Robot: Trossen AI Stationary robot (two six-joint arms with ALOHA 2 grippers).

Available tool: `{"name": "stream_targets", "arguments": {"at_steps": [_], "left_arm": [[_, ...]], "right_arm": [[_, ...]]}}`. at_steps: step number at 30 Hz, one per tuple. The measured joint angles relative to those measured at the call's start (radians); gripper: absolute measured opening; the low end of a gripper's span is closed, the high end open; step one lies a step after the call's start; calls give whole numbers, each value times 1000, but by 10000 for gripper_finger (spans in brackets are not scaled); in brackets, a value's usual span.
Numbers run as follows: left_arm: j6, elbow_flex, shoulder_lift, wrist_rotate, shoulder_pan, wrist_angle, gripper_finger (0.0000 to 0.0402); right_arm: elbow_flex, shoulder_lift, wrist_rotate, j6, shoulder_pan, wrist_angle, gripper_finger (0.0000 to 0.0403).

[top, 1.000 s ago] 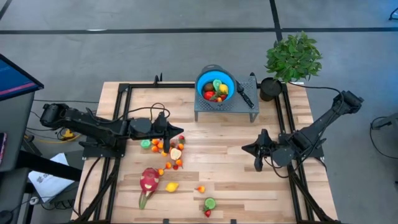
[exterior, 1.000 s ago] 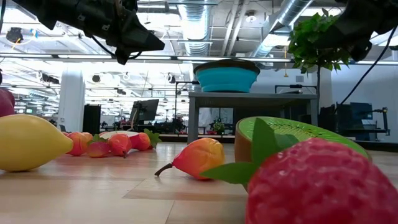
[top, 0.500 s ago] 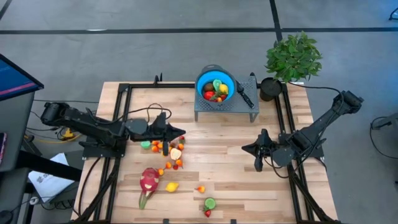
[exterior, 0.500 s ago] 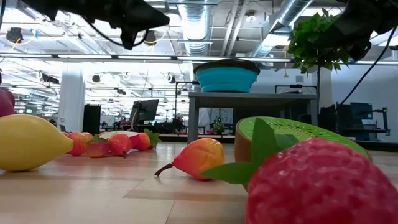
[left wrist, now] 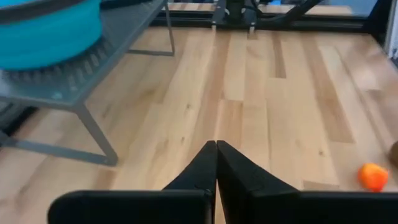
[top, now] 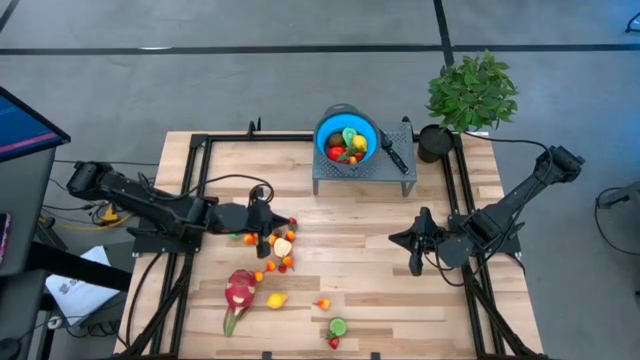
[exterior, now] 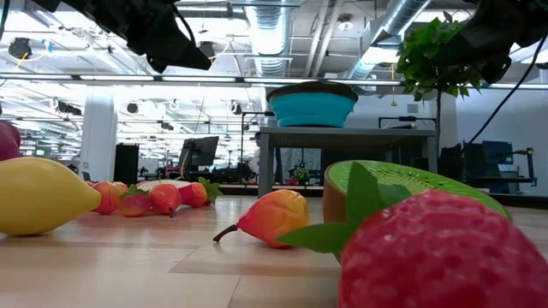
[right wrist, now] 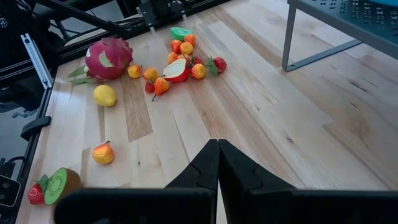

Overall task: Pick & Place Fruit
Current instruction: Put the apple into the strainer bowl

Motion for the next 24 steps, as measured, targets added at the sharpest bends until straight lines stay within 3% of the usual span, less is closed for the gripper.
{"name": "stream_targets", "arguments": {"at_steps": [6, 13, 17, 20, 24], "left_arm": [[7, 0, 0, 0, 37, 0, 75], [47, 0, 0, 3, 92, -1, 226], [48, 0, 0, 73, 101, 2, 297], [20, -2, 0, 94, 100, 2, 327], [-26, -3, 21, 103, 99, -23, 338]], "right_arm": [[0, 0, 0, 0, 0, -1, 0], [0, 0, 0, 3, 0, -1, 0], [0, 0, 0, 3, 0, -1, 0], [0, 0, 0, 3, -1, -1, 0], [0, 0, 0, 3, -1, -1, 0]]}}
